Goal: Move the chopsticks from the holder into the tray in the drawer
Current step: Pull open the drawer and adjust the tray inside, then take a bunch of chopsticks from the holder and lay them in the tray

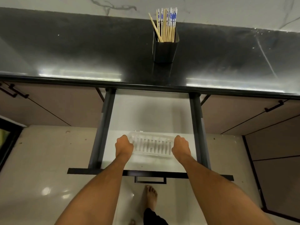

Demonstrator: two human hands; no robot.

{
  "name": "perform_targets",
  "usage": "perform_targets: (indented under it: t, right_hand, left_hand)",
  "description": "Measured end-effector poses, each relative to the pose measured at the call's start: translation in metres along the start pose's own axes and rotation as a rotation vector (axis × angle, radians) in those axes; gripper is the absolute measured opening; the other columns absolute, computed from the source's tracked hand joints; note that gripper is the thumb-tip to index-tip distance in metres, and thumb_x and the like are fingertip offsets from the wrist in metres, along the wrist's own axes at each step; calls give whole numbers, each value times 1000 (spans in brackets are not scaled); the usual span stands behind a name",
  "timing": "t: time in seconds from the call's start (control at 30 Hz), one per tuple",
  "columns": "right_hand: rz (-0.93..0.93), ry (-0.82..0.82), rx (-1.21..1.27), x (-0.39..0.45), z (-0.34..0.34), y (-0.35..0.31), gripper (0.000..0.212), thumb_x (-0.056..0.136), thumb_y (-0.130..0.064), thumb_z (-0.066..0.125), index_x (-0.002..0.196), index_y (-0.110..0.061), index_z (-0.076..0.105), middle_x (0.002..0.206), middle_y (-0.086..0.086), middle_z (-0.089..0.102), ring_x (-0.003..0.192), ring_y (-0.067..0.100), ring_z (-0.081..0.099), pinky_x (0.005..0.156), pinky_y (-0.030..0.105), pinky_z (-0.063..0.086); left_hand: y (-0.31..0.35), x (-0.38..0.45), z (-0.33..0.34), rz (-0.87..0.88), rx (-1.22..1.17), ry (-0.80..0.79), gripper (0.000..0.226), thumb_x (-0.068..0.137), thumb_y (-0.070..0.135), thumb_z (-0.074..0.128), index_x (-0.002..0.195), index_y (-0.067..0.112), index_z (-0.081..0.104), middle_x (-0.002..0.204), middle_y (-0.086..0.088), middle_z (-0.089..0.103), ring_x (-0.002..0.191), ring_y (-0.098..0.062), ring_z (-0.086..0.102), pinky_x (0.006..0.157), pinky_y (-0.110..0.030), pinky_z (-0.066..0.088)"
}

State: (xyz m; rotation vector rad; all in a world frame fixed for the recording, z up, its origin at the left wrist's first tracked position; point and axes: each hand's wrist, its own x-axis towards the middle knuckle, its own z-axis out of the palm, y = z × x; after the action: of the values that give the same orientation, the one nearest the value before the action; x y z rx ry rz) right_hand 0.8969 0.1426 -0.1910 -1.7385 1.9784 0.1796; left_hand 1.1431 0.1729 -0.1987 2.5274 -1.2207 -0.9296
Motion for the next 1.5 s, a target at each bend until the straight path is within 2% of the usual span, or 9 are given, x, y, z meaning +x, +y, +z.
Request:
perform_targets:
  t: [0.27, 0.6, 0.73, 0.83, 0.97, 1.07, 1.13, 1.3, 1.5]
  right_hand:
    - [-36, 5, 27, 5, -2, 0, 27, 97, -3, 60, 124, -4, 56, 116, 13, 66, 103, 26, 67, 90, 28, 55]
    - [-16, -25, 74, 6, -3, 2, 28, 98, -9, 64, 125, -7, 57, 117, 11, 66, 101, 24, 67, 88, 25, 54]
    - [-27, -28, 58, 6, -7, 3, 30, 100, -11, 60, 129, -9, 55, 123, 10, 65, 104, 23, 67, 90, 25, 53]
    - [-68, 20, 20, 7, -21, 0, 35, 103, -17, 55, 137, -9, 50, 133, 10, 59, 114, 23, 64, 97, 26, 51]
    - [-208, 162, -113, 12, -57, -10, 34, 107, -30, 47, 134, -9, 51, 134, 9, 55, 117, 22, 54, 104, 29, 47]
    - [-272, 326, -167, 19, -91, -22, 47, 105, -41, 46, 139, -8, 47, 134, 9, 54, 119, 22, 53, 105, 31, 45]
    - [-295, 408, -210, 25, -114, -31, 56, 105, -44, 45, 145, -6, 43, 142, 14, 52, 130, 27, 50, 113, 36, 43]
    - [-315, 507, -255, 45, -178, -62, 65, 106, -44, 40, 155, -1, 29, 157, 19, 38, 147, 34, 33, 122, 44, 30]
    - [-356, 670, -219, 65, -249, -108, 63, 103, -43, 50, 150, -3, 36, 149, 15, 47, 141, 30, 42, 118, 41, 38]
  left_hand:
    - [-1, -5, 2, -36, -18, 4, 16, 92, 0, 61, 107, 2, 63, 110, -16, 68, 99, -34, 68, 78, -35, 56]
    - [1, -8, -2, -30, -28, -7, 22, 93, 3, 64, 115, 2, 63, 116, -17, 68, 104, -34, 68, 86, -37, 57]
    - [6, -9, -8, -3, -32, 1, 20, 92, 1, 61, 112, 2, 60, 111, -15, 67, 95, -27, 66, 76, -32, 56]
    - [19, -9, -21, 83, 16, 63, 24, 94, 6, 59, 117, 3, 59, 114, -13, 65, 99, -25, 64, 86, -35, 58]
    - [54, -4, -48, 306, 129, 232, 34, 95, 13, 58, 128, 6, 55, 125, -11, 62, 113, -25, 60, 101, -36, 51]
    - [88, 0, -73, 463, 137, 351, 47, 96, 18, 56, 141, 6, 47, 140, -12, 56, 131, -28, 51, 116, -37, 38]
    - [111, 3, -90, 547, 181, 377, 57, 99, 23, 51, 151, 6, 37, 153, -13, 44, 145, -29, 38, 124, -40, 26]
    - [166, 10, -131, 731, 280, 462, 62, 102, 33, 44, 156, 6, 29, 160, -13, 36, 151, -29, 29, 126, -42, 17]
    - [226, 31, -183, 827, 316, 567, 63, 102, 36, 45, 155, 6, 30, 158, -14, 39, 149, -28, 33, 125, -45, 24]
